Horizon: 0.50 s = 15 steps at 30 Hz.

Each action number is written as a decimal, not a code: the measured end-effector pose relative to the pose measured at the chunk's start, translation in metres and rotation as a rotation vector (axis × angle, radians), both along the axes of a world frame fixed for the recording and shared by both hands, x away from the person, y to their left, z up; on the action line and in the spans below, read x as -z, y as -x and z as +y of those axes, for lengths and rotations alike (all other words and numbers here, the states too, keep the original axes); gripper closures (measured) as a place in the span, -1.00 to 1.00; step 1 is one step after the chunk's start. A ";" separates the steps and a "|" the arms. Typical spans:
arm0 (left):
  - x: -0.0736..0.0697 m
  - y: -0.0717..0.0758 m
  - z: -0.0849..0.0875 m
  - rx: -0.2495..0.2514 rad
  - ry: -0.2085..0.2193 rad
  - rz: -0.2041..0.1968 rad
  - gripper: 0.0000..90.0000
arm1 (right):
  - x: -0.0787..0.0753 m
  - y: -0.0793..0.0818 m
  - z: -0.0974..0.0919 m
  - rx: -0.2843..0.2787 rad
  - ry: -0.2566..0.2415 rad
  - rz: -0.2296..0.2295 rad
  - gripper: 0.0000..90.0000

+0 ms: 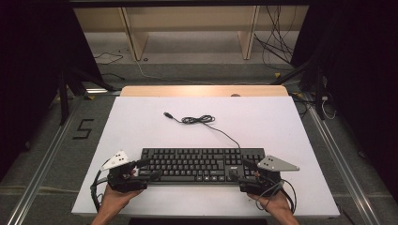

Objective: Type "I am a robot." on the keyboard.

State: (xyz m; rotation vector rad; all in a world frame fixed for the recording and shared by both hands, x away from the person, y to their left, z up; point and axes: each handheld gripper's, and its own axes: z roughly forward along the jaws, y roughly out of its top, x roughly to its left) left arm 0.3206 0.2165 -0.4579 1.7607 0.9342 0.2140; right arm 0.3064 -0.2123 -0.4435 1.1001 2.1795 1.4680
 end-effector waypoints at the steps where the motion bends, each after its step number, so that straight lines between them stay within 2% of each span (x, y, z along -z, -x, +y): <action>1: 0.000 0.000 0.000 0.000 0.000 0.000 -0.45 | 0.000 0.000 0.000 0.000 0.000 0.000 -0.32; 15: 0.000 -0.001 0.000 -0.002 -0.001 0.001 -0.45 | 0.001 -0.002 0.007 -0.009 0.003 0.005 -0.32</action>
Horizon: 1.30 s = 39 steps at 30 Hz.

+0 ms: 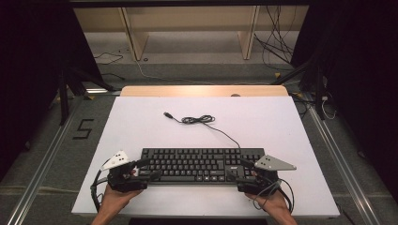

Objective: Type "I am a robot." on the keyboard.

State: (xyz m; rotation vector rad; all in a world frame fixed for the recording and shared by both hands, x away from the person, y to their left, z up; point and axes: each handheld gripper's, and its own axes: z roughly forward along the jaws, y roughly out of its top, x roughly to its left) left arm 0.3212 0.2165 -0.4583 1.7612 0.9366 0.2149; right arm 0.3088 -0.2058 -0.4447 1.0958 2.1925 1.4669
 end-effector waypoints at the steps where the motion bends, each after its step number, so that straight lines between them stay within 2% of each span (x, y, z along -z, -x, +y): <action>1: 0.000 0.000 0.000 0.000 0.000 0.000 -0.45 | 0.000 -0.001 0.002 -0.005 -0.001 -0.001 -0.32; 10: 0.000 -0.001 0.000 -0.004 -0.001 0.003 -0.45 | 0.000 -0.007 0.016 -0.023 -0.006 0.011 -0.30; 17: 0.001 -0.002 0.001 -0.020 -0.008 0.011 -0.45 | 0.002 -0.016 0.036 -0.043 0.021 0.043 -0.23; 24: 0.003 -0.004 0.004 -0.051 -0.037 0.037 -0.40 | 0.002 -0.027 0.057 -0.075 0.045 0.061 -0.10; 28: 0.005 -0.006 0.007 -0.078 -0.056 0.061 -0.28 | 0.004 -0.036 0.074 -0.097 0.072 0.074 0.04; 33: 0.006 -0.008 0.014 -0.110 -0.068 0.085 -0.14 | 0.006 -0.043 0.084 -0.102 0.087 0.090 0.18; 39: 0.011 -0.011 0.018 -0.152 -0.143 0.139 0.23 | 0.009 -0.052 0.094 -0.111 0.100 0.109 0.48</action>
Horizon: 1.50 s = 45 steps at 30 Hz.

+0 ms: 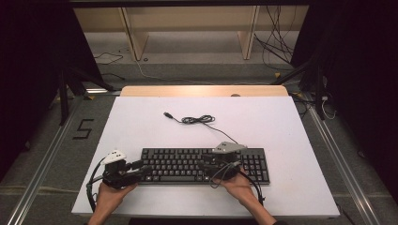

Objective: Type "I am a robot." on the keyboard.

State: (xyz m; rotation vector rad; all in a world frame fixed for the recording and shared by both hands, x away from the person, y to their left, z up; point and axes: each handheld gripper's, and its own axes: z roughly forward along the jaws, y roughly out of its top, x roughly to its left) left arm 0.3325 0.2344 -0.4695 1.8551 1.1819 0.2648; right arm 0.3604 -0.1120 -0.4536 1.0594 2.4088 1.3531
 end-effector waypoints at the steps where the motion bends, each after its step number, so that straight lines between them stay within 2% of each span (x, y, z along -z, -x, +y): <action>1: 0.001 0.000 0.000 0.004 -0.010 0.008 0.35 | 0.001 -0.002 0.003 0.001 0.008 0.007 0.58; 2: 0.001 0.000 0.001 0.005 -0.014 0.010 0.35 | 0.001 -0.002 0.003 0.001 0.008 0.007 0.58; 4: 0.001 0.000 0.000 0.007 -0.025 0.013 0.54 | 0.003 -0.006 0.009 0.000 0.021 0.018 0.72; 5: 0.001 0.000 0.000 0.008 -0.037 0.014 0.54 | 0.003 -0.006 0.009 0.000 0.021 0.018 0.72; 6: 0.002 0.000 -0.001 0.010 -0.047 0.018 0.66 | 0.004 -0.009 0.014 -0.001 0.030 0.024 0.82; 7: 0.003 0.000 -0.001 0.013 -0.060 0.022 0.71 | 0.004 -0.009 0.014 -0.001 0.030 0.024 0.82; 12: 0.005 -0.001 -0.001 0.023 -0.075 0.034 0.87 | 0.008 -0.015 0.025 -0.003 0.059 0.043 1.00; 15: 0.006 -0.002 -0.001 0.027 -0.086 0.037 0.96 | 0.010 -0.017 0.031 -0.001 0.078 0.048 1.00; 24: 0.008 -0.004 -0.001 0.020 -0.101 0.052 0.98 | 0.015 -0.025 0.043 0.000 0.111 0.057 1.00; 33: 0.010 -0.007 0.000 0.024 -0.118 0.066 0.98 | 0.016 -0.028 0.046 0.002 0.120 0.064 1.00; 45: 0.012 -0.009 -0.001 0.029 -0.117 0.084 0.98 | 0.022 -0.030 0.050 0.009 0.147 0.073 1.00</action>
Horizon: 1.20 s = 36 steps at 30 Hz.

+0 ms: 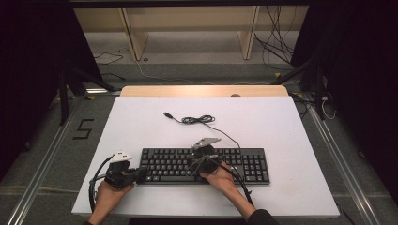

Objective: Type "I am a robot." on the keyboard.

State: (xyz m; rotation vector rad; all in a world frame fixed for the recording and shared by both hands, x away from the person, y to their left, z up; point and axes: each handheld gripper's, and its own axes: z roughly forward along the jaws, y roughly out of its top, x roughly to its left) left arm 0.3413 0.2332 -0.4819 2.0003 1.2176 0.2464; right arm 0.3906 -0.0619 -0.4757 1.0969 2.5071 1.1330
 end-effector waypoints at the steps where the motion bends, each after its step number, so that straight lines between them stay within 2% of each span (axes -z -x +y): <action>1: 0.000 0.000 0.000 0.000 0.001 0.000 0.98 | 0.001 0.000 0.001 0.004 0.009 0.005 1.00; 6: 0.001 -0.002 0.001 -0.002 0.017 0.009 0.98 | 0.003 0.000 0.001 0.007 0.014 -0.003 1.00; 17: 0.000 -0.001 0.001 -0.006 0.019 0.002 0.98 | 0.002 0.000 0.000 0.014 0.000 -0.001 1.00; 19: -0.001 0.000 0.001 -0.001 0.025 -0.007 0.97 | 0.002 0.000 -0.001 0.012 -0.019 0.014 0.89; 23: -0.004 0.002 0.000 0.002 0.046 -0.033 0.93 | -0.003 0.001 -0.004 0.017 -0.057 0.008 0.81; 28: -0.009 0.005 0.001 0.005 0.089 -0.074 0.79 | -0.010 0.003 -0.009 0.005 -0.117 0.004 0.61; 29: -0.010 0.005 0.001 0.004 0.100 -0.078 0.70 | -0.012 0.005 -0.010 -0.004 -0.129 0.002 0.41; 30: -0.010 0.006 0.001 0.004 0.108 -0.084 0.66 | -0.013 0.006 -0.011 -0.008 -0.133 0.002 0.31; 31: -0.011 0.006 0.001 0.002 0.117 -0.089 0.66 | -0.013 0.006 -0.011 -0.008 -0.133 0.002 0.31; 36: -0.013 0.006 0.001 0.001 0.145 -0.102 0.38 | -0.016 0.009 -0.013 -0.027 -0.153 -0.002 0.04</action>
